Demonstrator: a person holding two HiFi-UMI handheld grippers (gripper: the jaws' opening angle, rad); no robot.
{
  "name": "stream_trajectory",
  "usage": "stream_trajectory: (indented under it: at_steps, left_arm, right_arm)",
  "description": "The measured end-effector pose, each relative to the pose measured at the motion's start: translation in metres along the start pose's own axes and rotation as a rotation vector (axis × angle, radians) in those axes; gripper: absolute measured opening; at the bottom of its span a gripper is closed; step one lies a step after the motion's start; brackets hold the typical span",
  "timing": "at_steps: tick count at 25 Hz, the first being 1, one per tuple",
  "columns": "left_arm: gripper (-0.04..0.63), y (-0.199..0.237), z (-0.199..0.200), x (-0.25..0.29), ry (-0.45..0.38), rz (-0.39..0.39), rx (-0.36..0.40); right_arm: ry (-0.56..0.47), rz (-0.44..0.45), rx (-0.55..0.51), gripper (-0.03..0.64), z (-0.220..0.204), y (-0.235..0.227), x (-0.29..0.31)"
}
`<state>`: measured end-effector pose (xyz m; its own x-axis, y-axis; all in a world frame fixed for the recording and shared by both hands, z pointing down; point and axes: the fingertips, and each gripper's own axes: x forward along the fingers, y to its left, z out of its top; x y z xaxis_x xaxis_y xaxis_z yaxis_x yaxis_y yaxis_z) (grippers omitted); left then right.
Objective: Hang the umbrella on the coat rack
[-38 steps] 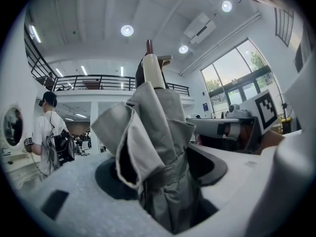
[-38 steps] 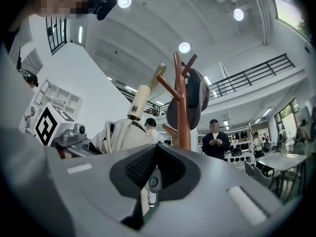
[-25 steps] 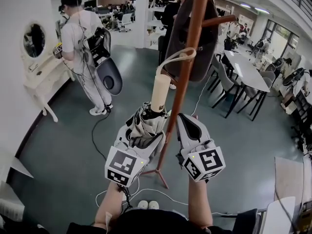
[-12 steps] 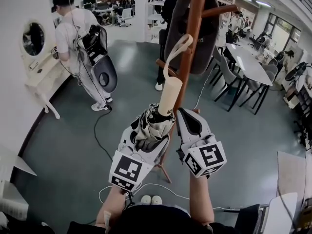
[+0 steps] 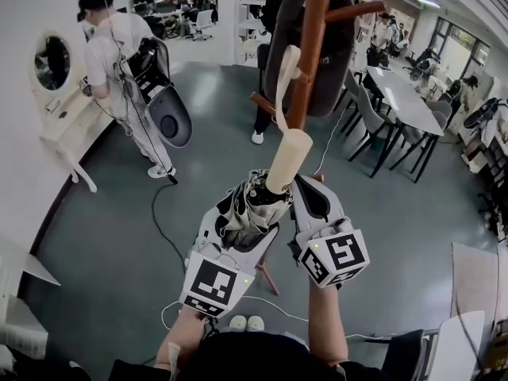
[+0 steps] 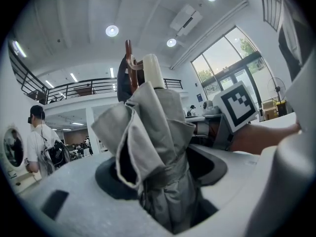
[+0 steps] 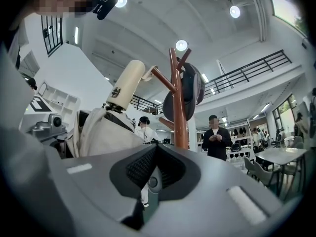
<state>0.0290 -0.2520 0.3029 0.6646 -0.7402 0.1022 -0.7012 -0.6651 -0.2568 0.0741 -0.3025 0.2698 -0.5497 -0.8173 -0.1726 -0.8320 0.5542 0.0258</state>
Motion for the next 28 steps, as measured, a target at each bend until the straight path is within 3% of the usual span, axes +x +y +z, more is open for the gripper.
stream_trajectory:
  at_steps: [6, 14, 22, 28]
  left_arm:
    - [0.296, -0.013, 0.006, -0.003, 0.0, -0.02, 0.031]
    - [0.296, -0.014, 0.034, -0.008, -0.065, -0.022, 0.091]
    - [0.296, -0.013, 0.057, -0.003, -0.111, -0.026, 0.102]
    - [0.297, -0.007, 0.063, -0.002, -0.147, -0.03, 0.05]
  right_arm:
    - [0.001, -0.005, 0.019, 0.008, -0.005, -0.002, 0.002]
    - [0.001, -0.006, 0.028, 0.009, -0.011, -0.004, 0.003]
    - [-0.006, -0.011, 0.026, 0.008, -0.008, -0.002, -0.001]
    - [-0.004, -0.018, 0.014, 0.008, -0.008, -0.003, -0.01]
